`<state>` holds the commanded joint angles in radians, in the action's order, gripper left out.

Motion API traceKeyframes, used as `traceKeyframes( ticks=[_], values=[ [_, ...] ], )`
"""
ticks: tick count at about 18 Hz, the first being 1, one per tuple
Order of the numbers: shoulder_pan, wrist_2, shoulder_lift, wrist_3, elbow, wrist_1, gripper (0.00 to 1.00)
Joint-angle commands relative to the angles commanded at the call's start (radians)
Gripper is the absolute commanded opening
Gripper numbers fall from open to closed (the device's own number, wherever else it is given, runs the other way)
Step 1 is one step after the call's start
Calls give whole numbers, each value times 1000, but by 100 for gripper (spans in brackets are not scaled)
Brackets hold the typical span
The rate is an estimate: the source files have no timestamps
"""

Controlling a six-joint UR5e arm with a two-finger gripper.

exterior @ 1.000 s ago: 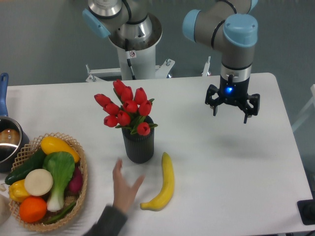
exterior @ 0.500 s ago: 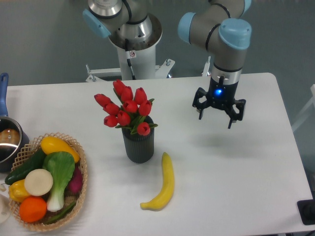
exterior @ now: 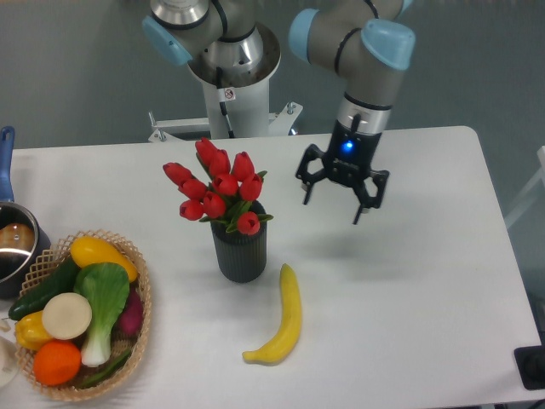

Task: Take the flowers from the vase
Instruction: 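Move the open gripper toward the red tulip stems above the vase, then close the gripper around the tulip stems at the vase mouth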

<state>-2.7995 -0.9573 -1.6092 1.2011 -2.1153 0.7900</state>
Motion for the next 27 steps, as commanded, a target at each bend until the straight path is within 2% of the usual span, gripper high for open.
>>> traceKeyframes(
  ticks=[4,9,13,19,20,21,24,25,27],
  values=[
    [0,78,35,-5,-20,2,100],
    [-2,287,34,-11,-26,6,100],
    [35,351,23,-6,-35,2,100],
    [75,356,5,29,-37,2,100],
    [75,356,5,47,-37,3,96],
    [78,357,5,58,-38,3,65],
    [81,357,5,67,-26,3,7],
    [81,356,6,84,-23,2,0],
    [81,348,14,112,-22,3,0]
  ],
)
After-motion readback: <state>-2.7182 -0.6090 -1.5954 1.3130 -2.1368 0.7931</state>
